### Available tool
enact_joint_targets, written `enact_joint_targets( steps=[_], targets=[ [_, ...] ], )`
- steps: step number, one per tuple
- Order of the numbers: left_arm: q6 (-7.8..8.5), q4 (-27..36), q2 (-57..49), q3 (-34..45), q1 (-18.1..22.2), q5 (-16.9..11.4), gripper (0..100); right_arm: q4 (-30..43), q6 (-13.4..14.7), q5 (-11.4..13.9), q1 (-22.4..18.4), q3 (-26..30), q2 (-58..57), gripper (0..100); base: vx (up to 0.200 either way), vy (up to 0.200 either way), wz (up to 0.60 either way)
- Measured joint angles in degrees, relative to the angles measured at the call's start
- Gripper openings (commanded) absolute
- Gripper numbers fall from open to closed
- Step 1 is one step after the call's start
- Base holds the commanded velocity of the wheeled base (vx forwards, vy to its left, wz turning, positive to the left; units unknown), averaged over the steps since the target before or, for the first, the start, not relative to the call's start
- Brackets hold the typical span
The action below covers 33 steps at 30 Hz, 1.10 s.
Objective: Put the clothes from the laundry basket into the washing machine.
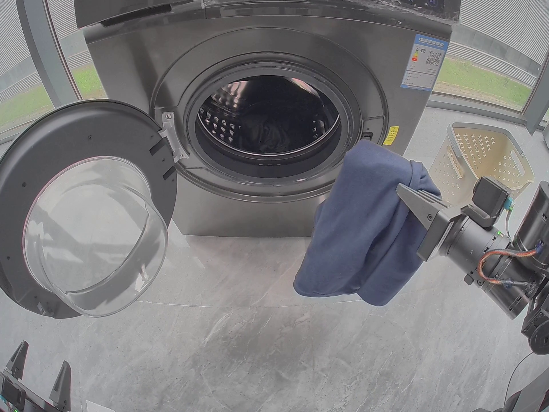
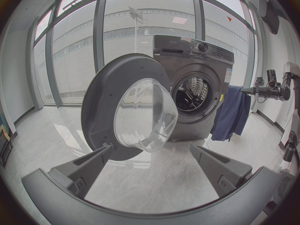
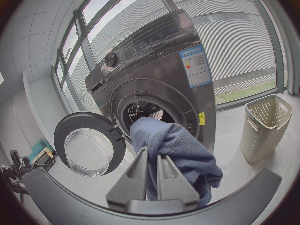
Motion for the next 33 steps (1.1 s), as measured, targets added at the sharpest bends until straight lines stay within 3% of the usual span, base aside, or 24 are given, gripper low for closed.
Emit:
enact_joint_targets(
  steps=[14,19,21,27,33],
  targets=[
    [2.21,0.0,0.0,0.0,0.13,-0.18,100,-2.6,-0.02,-0.35,4.0,-7.45,7.94,0,0.0,0.0,0.0],
    [1.99,-2.45,0.0,-0.94,0.2,-2.58,100,-4.35,-0.05,-0.06,4.88,-8.79,11.2,0,0.0,0.0,0.0],
    [1.74,-3.23,0.02,-3.1,0.2,-4.23,100,-4.57,-0.07,-0.02,5.18,-9.33,12.06,0,0.0,0.0,0.0],
    [1.58,-3.22,4.13,-8.27,0.02,-14.06,100,-5.0,0.04,0.33,6.03,-11.86,13.81,0,0.0,0.0,0.0],
    [3.5,-8.07,15.98,-9.46,-0.2,-20.92,100,-5.14,0.52,0.82,6.41,-15.25,14.81,0,0.0,0.0,0.0]
  ],
)
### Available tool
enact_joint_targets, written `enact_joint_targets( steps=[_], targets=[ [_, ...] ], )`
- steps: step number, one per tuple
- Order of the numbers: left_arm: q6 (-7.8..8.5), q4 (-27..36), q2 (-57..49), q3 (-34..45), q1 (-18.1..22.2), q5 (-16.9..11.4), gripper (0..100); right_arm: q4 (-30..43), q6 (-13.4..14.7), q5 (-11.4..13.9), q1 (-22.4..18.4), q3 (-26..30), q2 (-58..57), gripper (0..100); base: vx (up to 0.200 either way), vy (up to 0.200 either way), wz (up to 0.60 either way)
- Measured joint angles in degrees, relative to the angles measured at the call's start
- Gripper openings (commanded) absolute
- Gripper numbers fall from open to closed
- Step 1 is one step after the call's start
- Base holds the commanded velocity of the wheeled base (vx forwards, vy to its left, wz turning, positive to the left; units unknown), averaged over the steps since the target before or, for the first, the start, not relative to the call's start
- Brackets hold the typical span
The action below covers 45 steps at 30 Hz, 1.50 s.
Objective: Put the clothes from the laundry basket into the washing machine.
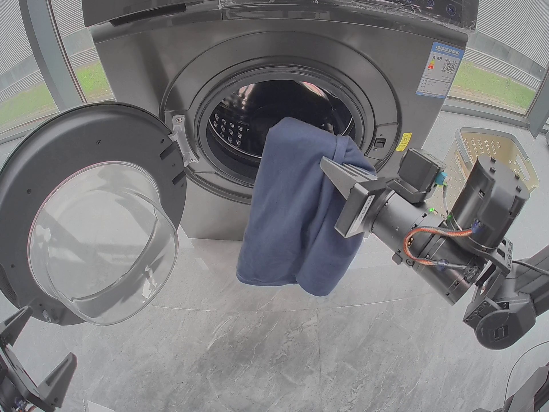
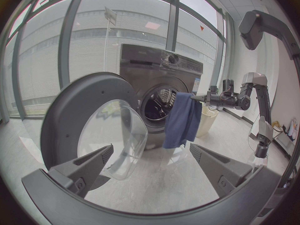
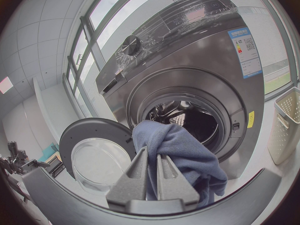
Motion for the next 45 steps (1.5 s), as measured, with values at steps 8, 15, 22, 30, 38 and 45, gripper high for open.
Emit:
enact_joint_targets(
  steps=[8,15,22,30,38,45],
  targets=[
    [1.45,-16.7,20.64,-0.13,-2.17,-3.6,100,-0.13,0.33,0.46,-0.13,-4.13,1.1,0,0.0,0.0,0.0],
    [0.55,-28.57,37.82,-0.44,-9.56,-3.94,100,-0.18,0.49,0.39,-0.38,-6.45,2.08,0,0.0,0.0,0.0],
    [0.06,-39.83,53.53,-2.23,-16.53,-1.84,100,-0.18,0.55,0.3,-0.55,-7.19,2.58,0,0.0,0.0,0.0],
    [-1.15,-50.31,70.03,-6.84,-21.11,0.07,100,-0.02,0.55,0.26,-0.96,-7.3,2.72,0,0.0,0.0,0.0],
    [-3.28,-53.1,80.6,-13.47,-23.26,0.51,100,-0.22,0.55,0.22,-0.85,-6.56,2.56,0,0.0,0.0,0.0],
    [-4.21,-53.87,86.42,-17.91,-24.37,0.51,100,-0.24,0.55,0.17,-0.44,-5.78,2.21,0,0.0,0.0,0.0]
  ],
)
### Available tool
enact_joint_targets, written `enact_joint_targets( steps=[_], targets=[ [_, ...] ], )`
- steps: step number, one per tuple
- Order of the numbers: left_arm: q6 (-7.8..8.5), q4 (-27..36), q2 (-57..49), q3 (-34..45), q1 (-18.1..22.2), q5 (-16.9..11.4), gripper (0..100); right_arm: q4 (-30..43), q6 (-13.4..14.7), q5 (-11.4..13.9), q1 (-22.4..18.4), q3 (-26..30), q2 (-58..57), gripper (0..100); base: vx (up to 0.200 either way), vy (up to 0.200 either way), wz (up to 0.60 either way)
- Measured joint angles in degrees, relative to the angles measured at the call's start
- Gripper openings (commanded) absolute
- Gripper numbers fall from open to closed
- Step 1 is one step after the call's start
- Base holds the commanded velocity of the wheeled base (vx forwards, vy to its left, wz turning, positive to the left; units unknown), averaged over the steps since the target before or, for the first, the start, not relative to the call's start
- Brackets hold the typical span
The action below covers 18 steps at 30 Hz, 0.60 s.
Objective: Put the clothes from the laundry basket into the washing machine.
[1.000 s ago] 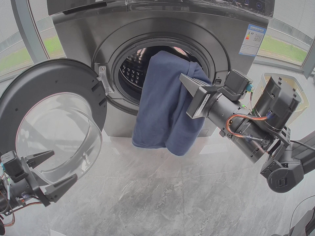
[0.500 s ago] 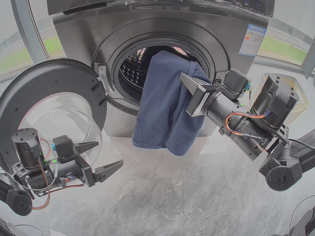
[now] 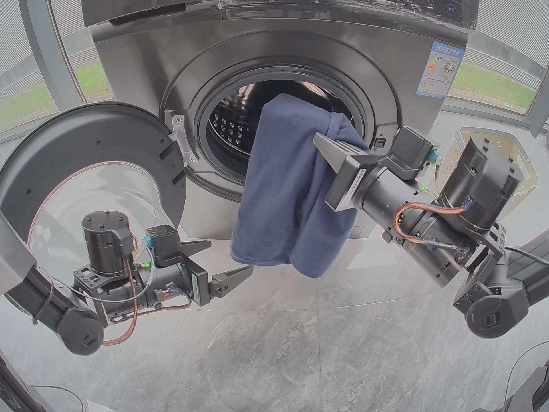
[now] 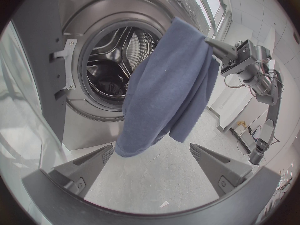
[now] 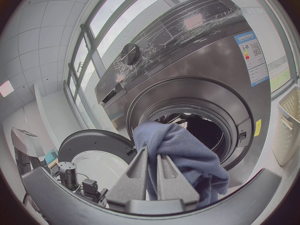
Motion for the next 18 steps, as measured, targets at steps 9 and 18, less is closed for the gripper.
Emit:
enact_joint_targets(
  steps=[9,18],
  targets=[
    [-0.02,-3.06,7.66,-5.88,-0.11,0.26,100,0.2,-0.04,0.05,0.34,1.05,-1.24,0,0.0,0.0,0.0],
    [-0.05,-3.12,13.82,-12.3,-0.2,0.3,100,0.09,-0.09,0.02,1.07,1.78,-1.91,0,0.0,0.0,0.0]
  ],
)
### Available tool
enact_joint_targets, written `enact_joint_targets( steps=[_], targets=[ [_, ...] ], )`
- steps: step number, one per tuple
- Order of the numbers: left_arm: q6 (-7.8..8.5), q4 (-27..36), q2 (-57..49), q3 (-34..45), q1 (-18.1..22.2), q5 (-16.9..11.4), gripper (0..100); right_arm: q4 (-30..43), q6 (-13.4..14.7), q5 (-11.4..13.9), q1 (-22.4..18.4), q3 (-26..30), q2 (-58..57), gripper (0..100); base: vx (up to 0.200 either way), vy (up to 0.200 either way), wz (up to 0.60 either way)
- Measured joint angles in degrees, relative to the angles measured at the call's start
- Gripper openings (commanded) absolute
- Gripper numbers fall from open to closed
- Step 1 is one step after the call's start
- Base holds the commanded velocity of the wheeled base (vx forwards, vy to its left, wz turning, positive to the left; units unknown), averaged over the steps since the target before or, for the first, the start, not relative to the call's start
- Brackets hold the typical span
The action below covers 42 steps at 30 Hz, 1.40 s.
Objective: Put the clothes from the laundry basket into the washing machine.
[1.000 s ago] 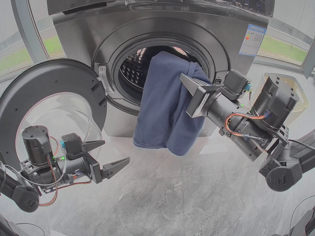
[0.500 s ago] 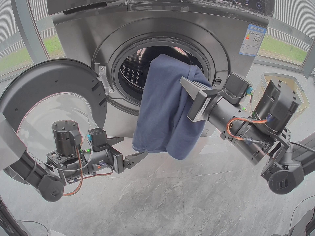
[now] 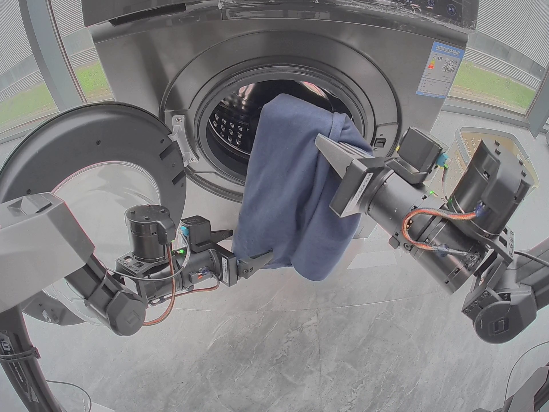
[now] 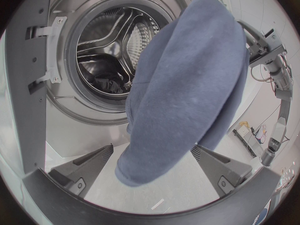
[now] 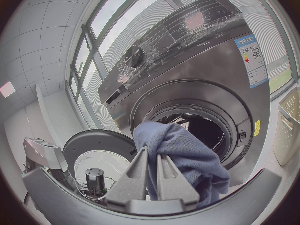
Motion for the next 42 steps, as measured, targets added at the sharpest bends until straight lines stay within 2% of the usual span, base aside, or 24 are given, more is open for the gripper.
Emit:
enact_joint_targets(
  steps=[8,9,16,22,27,35,40,41,42],
  targets=[
    [0.02,-0.2,3.89,-3.52,-1.26,-0.05,100,-0.06,0.0,-0.02,0.54,0.22,-0.1,0,0.0,0.0,0.0],
    [0.02,-0.29,4.19,-3.67,-1.43,-0.05,0,-0.09,0.0,0.0,0.56,0.26,-0.1,0,0.0,0.0,0.0],
    [-0.04,-4.49,5.61,-3.41,-1.97,0.0,0,-0.15,0.06,0.35,0.26,1.46,-0.13,0,0.0,0.0,0.0],
    [-0.17,-10.35,4.64,1.16,-3.49,0.9,0,-0.24,0.09,0.46,-0.52,2.33,-0.02,0,0.0,0.0,0.0],
    [-0.96,-15.85,0.5,6.21,-5.32,1.97,0,-0.3,0.09,0.61,-1.67,3.45,0.5,0,0.0,0.0,0.0],
    [-2.02,-21.02,-9.01,14.03,-9.92,2.44,0,-3.54,-0.11,0.74,-4.46,4.02,3.8,0,0.0,0.0,0.0],
    [-2.13,-23.39,-13.03,16.65,-11.63,2.52,0,-5.5,-0.27,0.82,-6.12,4.63,6.77,0,0.0,0.0,0.0],
    [-2.15,-23.45,-13.41,16.68,-11.76,2.52,0,-5.56,-0.28,0.85,-6.25,4.78,7.18,100,0.0,0.0,0.0],
    [-2.17,-23.48,-13.71,16.63,-11.82,2.55,0,-5.69,-0.28,0.9,-6.34,4.86,7.61,100,0.0,0.0,0.0]
  ],
)
